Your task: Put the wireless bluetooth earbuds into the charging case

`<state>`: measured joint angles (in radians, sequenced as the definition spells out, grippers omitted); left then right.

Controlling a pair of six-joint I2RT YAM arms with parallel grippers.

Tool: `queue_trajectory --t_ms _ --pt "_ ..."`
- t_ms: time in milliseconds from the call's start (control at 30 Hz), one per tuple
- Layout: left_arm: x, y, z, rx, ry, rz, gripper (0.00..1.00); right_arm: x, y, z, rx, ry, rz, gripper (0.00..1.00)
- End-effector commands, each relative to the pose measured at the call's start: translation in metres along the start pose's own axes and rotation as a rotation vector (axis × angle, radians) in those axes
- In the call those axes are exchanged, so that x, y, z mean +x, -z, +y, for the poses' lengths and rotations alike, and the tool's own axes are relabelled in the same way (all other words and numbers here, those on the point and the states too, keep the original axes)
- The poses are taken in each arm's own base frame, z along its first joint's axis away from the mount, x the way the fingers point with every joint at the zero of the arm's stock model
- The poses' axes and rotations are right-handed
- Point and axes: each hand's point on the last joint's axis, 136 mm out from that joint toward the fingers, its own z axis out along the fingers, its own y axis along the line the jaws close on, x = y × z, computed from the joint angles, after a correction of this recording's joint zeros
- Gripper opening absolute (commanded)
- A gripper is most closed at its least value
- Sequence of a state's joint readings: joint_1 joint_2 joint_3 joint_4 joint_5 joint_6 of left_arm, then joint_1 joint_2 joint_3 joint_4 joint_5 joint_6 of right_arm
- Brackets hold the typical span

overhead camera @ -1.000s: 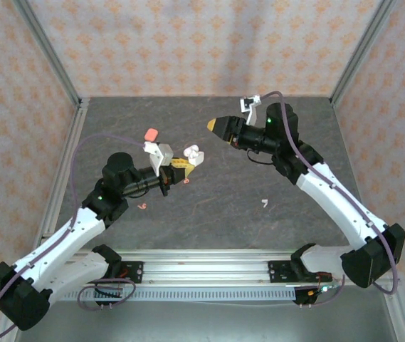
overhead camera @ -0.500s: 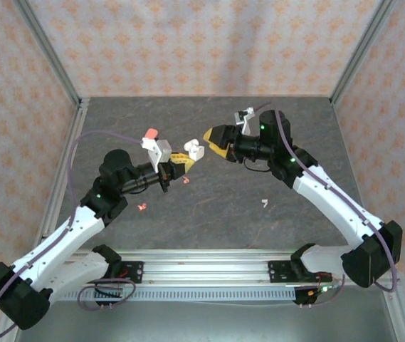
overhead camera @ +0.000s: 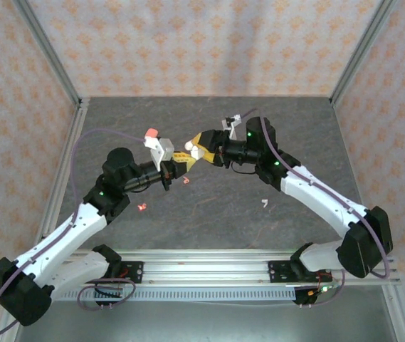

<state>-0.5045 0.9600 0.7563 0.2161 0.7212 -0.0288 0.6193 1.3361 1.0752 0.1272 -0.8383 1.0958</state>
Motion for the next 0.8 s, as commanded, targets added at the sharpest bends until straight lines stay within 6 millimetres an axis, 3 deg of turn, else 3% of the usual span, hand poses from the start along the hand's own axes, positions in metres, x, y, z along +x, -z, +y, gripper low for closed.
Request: queue_trajectory --t_ms 0,267,533,767 --pt "-0.026 -0.005 -0.004 0.009 -0.056 -0.077 0.0 0.009 -0.002 0.025 -0.114 0.029 0.033 0.45" --pt "-0.02 -0.011 0.001 -0.005 -0.053 -0.056 0.0 0.006 0.007 0.027 -0.132 0.081 -0.027 0.22" --pt "-0.017 -0.01 0.005 -0.039 -0.037 -0.015 0.0 -0.012 0.024 0.039 -0.226 0.133 -0.198 0.11" --pt "-0.02 -0.016 0.001 -0.03 -0.023 -0.014 0.23 -0.023 0.031 0.042 -0.244 0.14 -0.285 0.08"
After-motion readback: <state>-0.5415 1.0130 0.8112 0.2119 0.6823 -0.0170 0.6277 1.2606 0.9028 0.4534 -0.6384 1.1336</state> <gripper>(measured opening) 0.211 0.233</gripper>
